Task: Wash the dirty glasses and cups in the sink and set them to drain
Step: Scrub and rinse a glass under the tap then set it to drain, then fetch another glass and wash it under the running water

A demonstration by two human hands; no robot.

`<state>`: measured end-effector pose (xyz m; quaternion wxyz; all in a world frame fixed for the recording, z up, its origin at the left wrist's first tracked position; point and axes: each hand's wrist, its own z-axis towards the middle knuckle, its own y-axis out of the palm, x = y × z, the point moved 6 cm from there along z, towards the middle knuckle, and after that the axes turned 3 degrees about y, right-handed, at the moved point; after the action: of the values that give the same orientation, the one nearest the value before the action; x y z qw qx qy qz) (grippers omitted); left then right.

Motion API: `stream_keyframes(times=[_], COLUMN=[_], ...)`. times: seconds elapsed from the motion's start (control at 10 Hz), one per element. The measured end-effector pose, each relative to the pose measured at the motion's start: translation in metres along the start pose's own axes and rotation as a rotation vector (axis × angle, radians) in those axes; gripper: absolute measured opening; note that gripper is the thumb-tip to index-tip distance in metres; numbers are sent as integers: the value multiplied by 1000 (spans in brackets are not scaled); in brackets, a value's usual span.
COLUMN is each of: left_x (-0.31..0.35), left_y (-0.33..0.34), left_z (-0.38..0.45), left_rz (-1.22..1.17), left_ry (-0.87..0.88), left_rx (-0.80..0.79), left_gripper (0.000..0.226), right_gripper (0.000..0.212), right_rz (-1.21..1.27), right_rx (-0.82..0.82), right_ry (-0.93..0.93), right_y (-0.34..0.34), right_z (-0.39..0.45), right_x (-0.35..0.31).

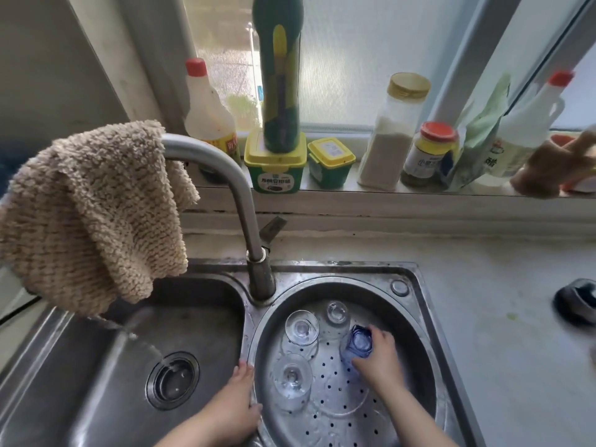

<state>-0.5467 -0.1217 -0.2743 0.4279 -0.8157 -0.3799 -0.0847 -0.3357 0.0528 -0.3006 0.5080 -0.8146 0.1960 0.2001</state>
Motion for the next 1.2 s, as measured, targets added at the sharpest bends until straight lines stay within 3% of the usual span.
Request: stream_keyframes(times=[0.2, 0.4, 0.5, 0.6, 0.7, 0.8, 0.9, 1.0, 1.1, 1.2], left_x=[-3, -4, -1, 44, 142, 232, 291, 344, 402, 472], left_y=[1, -3, -13, -29, -19, 8, 37, 64, 96, 133], left_z=[-1, -6, -11, -18, -27, -45, -53, -52, -46, -37], left_rz=[-13, 20, 33, 117, 150, 184, 186, 204, 230, 217], left_ry=[16, 32, -21, 22, 286, 529, 674, 782, 816, 853], left_rx=[-5, -17, 112, 334, 367, 318, 273, 222, 154, 90], left_gripper=[73, 66, 49, 47, 55, 57, 87, 88, 109, 112], right_gripper=[74, 74, 72, 70, 83, 88, 80, 74, 61, 136], right_rz=[-336, -193, -169, -208, -137, -111, 58, 146, 280, 360], right_rx=[103, 130, 124, 230, 214, 320, 427, 703, 819, 878], right_ry=[-33, -66, -150, -231, -194, -181, -174, -165, -63, -94], right_y=[-26, -26, -27, -38, -66, -111, -173, -233, -268, -317], right_z=[18, -15, -61, -107, -137, -160, -171, -184, -177, -152], right_x=[-7, -3, 9, 29, 57, 90, 124, 170, 242, 307])
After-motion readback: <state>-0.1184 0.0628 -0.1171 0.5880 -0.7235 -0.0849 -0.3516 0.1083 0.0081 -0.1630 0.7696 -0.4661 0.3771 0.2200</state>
